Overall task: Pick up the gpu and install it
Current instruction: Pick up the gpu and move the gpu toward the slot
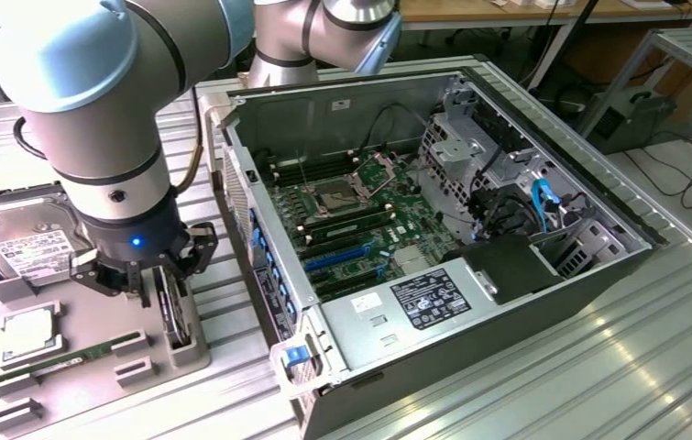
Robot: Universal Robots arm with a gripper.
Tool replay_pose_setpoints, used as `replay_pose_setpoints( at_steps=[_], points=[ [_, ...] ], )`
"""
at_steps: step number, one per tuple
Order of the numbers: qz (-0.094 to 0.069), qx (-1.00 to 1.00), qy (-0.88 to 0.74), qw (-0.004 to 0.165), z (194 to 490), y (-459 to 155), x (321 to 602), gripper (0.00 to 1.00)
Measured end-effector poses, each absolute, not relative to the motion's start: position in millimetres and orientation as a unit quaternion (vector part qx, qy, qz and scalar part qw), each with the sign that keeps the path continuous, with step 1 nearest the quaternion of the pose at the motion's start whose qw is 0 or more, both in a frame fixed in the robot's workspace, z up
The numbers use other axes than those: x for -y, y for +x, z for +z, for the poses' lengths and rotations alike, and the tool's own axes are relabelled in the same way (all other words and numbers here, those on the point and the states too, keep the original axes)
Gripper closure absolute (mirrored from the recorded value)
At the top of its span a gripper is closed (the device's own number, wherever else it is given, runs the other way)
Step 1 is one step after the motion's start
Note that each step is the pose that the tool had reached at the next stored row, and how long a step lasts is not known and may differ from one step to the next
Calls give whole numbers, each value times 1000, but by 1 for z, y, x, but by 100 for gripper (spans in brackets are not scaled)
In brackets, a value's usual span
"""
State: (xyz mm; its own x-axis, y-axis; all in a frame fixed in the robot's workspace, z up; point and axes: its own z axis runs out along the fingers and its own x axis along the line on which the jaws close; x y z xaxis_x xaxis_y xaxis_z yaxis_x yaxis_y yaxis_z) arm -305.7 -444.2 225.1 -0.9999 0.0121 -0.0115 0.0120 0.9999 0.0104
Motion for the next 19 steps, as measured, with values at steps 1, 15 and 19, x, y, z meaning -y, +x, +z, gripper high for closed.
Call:
replay_pose_setpoints(
  at_steps=[1,15,19],
  points=[
    [5,-1000,6,6,225,-306,444,55],
    [5,-1000,6,6,225,-305,444,73],
    [5,-1000,6,6,226,-305,444,73]
  ],
)
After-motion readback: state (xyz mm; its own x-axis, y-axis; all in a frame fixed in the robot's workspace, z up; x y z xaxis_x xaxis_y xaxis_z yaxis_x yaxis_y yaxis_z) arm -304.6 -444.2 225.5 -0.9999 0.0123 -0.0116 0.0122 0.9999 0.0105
